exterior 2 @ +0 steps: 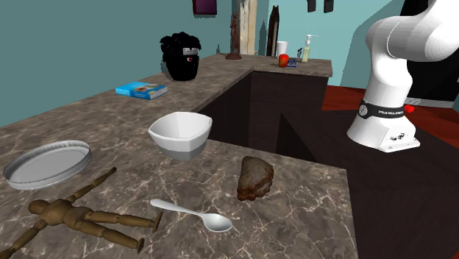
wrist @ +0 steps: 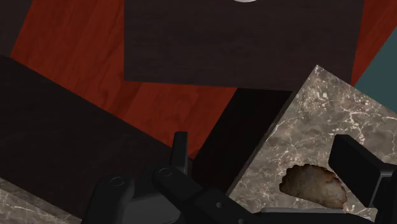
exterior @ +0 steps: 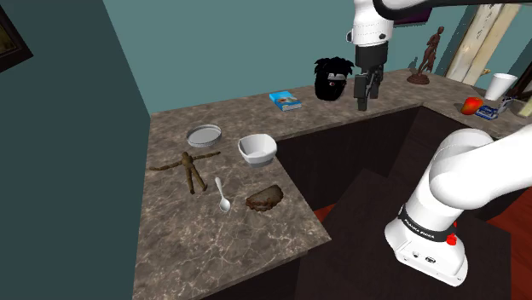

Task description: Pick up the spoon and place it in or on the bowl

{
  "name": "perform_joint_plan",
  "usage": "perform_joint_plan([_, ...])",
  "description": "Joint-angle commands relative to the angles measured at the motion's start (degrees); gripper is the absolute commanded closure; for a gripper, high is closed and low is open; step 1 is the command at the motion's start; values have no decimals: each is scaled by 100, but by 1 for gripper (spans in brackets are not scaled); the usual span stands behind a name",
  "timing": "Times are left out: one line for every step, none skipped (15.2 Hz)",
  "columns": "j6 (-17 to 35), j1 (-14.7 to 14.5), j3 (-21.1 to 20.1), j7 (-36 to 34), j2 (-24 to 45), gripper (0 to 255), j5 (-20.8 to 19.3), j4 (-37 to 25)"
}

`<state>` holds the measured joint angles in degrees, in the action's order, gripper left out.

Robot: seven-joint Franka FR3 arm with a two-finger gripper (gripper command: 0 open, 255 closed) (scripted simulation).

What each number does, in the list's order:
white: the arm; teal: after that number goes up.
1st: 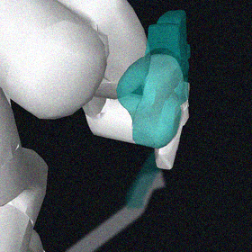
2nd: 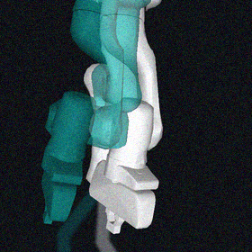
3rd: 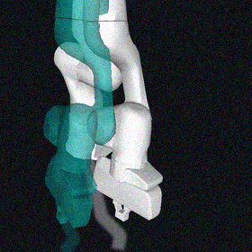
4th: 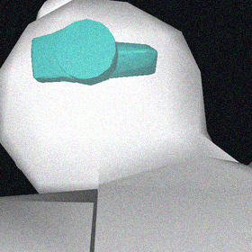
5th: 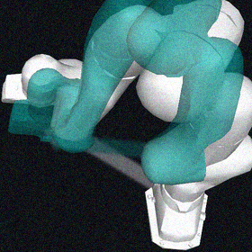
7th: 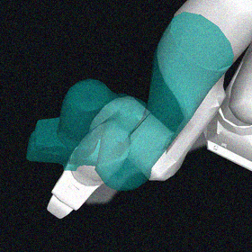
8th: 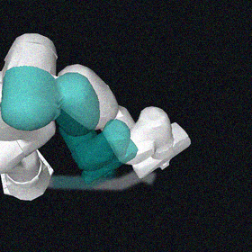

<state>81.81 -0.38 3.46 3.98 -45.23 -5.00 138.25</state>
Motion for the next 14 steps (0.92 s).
perform_joint_plan([0, 0, 0, 0, 0, 0, 0, 0])
perform_joint_plan([163, -19, -64, -134, 80, 0, 95, 79])
perform_joint_plan([330, -39, -129, -265, 169, 0, 189, 151])
perform_joint_plan([499, -58, -194, -392, 266, 0, 281, 215])
perform_joint_plan([671, -79, -259, -517, 372, 0, 372, 271])
perform_joint_plan([844, -101, -324, -639, 486, 0, 460, 320])
perform_joint_plan([1020, -125, -387, -760, 609, 0, 545, 361])
perform_joint_plan([1197, -148, -450, -877, 739, 0, 628, 394])
perform_joint_plan([1375, -171, -513, -992, 878, 0, 709, 418])
perform_joint_plan([1554, -192, -576, -1103, 1024, 0, 788, 434])
perform_joint_plan([1732, -215, -637, -1213, 1177, 0, 863, 442])
perform_joint_plan([1911, -238, -698, -1320, 1338, 0, 935, 441])
perform_joint_plan([2088, -260, -757, -1426, 1505, 0, 1004, 432])
perform_joint_plan([2265, -280, -816, -1529, 1678, 0, 1070, 414])
